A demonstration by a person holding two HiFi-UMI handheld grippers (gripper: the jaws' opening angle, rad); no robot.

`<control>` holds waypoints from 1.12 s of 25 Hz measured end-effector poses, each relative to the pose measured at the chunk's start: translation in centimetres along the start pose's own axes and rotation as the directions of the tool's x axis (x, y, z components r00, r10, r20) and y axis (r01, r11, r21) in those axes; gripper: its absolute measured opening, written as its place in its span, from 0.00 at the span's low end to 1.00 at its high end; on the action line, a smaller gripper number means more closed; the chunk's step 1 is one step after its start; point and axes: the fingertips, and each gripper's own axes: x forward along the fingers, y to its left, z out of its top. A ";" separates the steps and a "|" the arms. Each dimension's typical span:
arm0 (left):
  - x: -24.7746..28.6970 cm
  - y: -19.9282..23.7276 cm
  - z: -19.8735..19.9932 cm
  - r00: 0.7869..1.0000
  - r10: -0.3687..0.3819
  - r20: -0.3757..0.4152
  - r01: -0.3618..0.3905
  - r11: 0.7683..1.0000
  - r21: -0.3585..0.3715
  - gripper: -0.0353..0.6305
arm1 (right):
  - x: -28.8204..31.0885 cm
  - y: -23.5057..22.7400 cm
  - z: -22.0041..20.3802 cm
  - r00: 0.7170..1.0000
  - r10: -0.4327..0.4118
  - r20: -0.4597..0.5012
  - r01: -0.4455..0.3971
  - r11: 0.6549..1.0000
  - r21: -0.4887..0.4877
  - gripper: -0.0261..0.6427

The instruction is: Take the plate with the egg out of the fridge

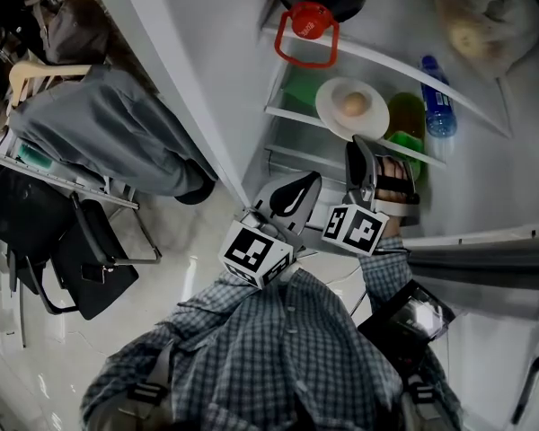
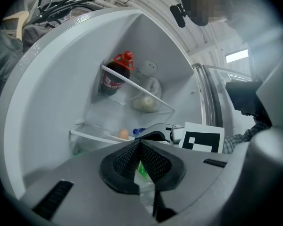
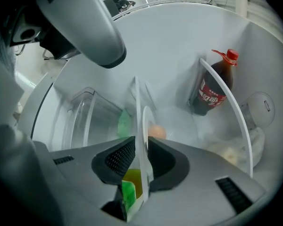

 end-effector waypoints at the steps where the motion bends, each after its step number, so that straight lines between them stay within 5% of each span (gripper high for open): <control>1: 0.0 0.1 0.1 1.000 0.002 0.002 -0.002 1.000 -0.001 0.06 | 0.0 -0.1 0.1 1.000 -0.008 0.000 0.008 1.000 -0.008 0.17; 4: 0.1 0.2 0.2 1.000 0.013 0.011 -0.013 1.000 -0.011 0.06 | -0.1 -0.6 0.2 1.000 -0.027 0.003 0.027 0.999 -0.024 0.08; 13: 0.9 0.3 0.2 1.000 0.003 0.025 0.000 0.997 -0.082 0.06 | -0.9 -0.5 0.3 1.000 -0.026 0.013 0.026 0.999 -0.047 0.07; 20: 2.2 -0.8 0.9 0.993 -0.105 0.063 0.115 0.976 -0.184 0.06 | -2.2 -0.6 0.4 0.999 -0.033 0.024 0.034 0.999 -0.036 0.07; 23: 2.7 -1.4 1.2 0.978 -0.176 0.114 0.203 0.928 -0.311 0.06 | -2.8 -0.7 0.3 0.999 -0.038 0.024 0.039 0.999 -0.031 0.07; 26: 3.0 -1.5 1.0 0.961 -0.217 0.170 0.273 0.822 -0.500 0.07 | -3.4 -0.7 0.3 0.999 -0.040 0.026 0.040 0.999 -0.024 0.07; 28: 3.3 -1.4 0.6 0.961 -0.218 0.172 0.277 0.772 -0.572 0.07 | -3.7 -0.8 0.2 0.999 -0.046 0.027 0.047 0.998 -0.030 0.07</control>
